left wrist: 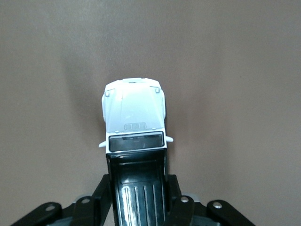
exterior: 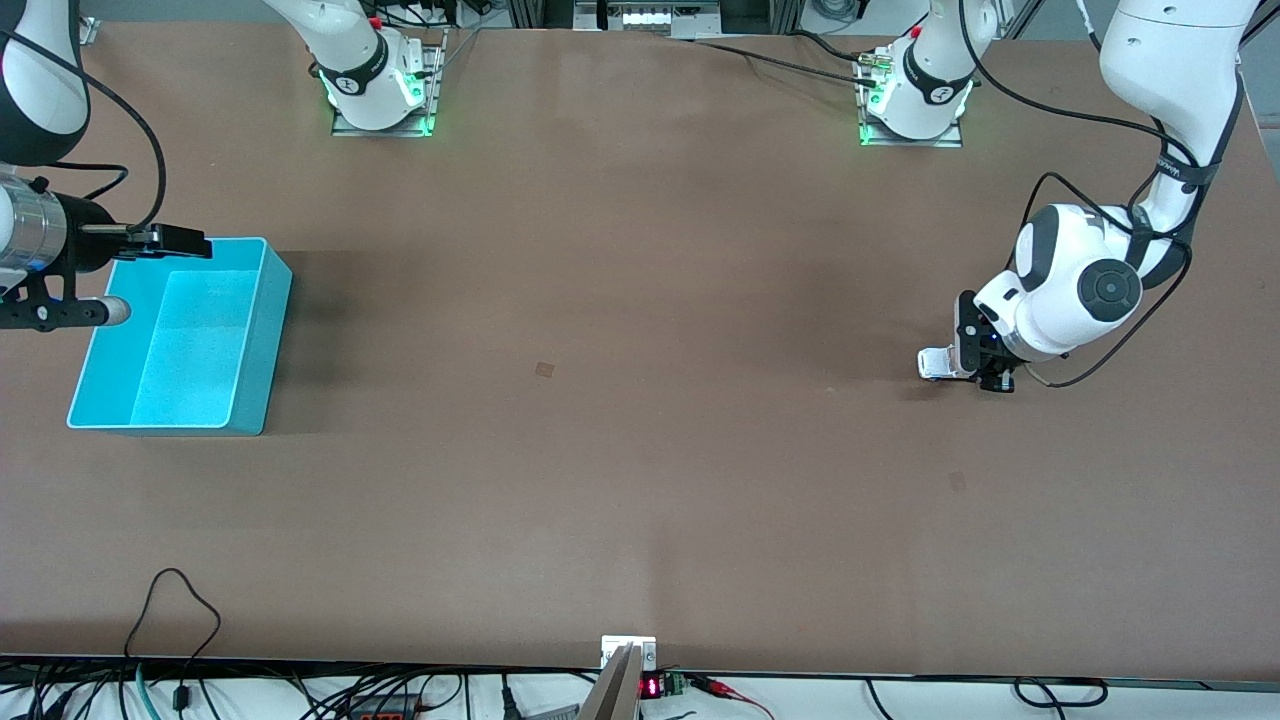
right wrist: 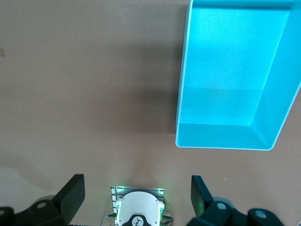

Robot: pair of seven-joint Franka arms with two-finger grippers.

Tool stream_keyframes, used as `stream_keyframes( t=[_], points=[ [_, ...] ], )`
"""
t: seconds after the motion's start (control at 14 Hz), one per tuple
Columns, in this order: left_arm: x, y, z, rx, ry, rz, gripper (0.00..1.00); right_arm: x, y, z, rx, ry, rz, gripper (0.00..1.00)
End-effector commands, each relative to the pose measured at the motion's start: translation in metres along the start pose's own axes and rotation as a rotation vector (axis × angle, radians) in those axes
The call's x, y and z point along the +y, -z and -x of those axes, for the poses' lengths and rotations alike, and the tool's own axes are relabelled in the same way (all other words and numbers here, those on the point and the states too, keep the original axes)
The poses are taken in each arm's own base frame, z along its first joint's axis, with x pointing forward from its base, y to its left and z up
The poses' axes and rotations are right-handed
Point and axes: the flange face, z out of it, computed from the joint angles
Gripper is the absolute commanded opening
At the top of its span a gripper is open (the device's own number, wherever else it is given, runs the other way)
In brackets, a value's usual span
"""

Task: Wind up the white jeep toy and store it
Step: 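Press the jeep down and drag it backward with the left gripper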

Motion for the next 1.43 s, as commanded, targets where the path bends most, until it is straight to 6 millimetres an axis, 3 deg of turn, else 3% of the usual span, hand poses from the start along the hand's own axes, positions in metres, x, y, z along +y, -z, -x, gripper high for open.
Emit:
stream_keyframes(
  t=[0.0,0.5,0.93,1.36],
  points=[
    [0.008,-0.029,0.004,0.002,0.002,0.047,0.25,0.002,0.002,0.003,-0.006,0.001,-0.005,1.0],
    [0.011,-0.036,0.045,-0.034,0.025,0.055,0.24,0.001,0.002,0.003,-0.008,0.003,-0.005,1.0],
    [0.016,-0.042,0.067,-0.066,0.009,0.067,0.24,0.001,0.002,0.003,-0.008,0.001,-0.005,1.0],
    [0.021,-0.047,0.109,-0.09,0.031,0.073,0.24,0.001,0.002,0.003,-0.008,0.001,-0.005,1.0]
  ],
)
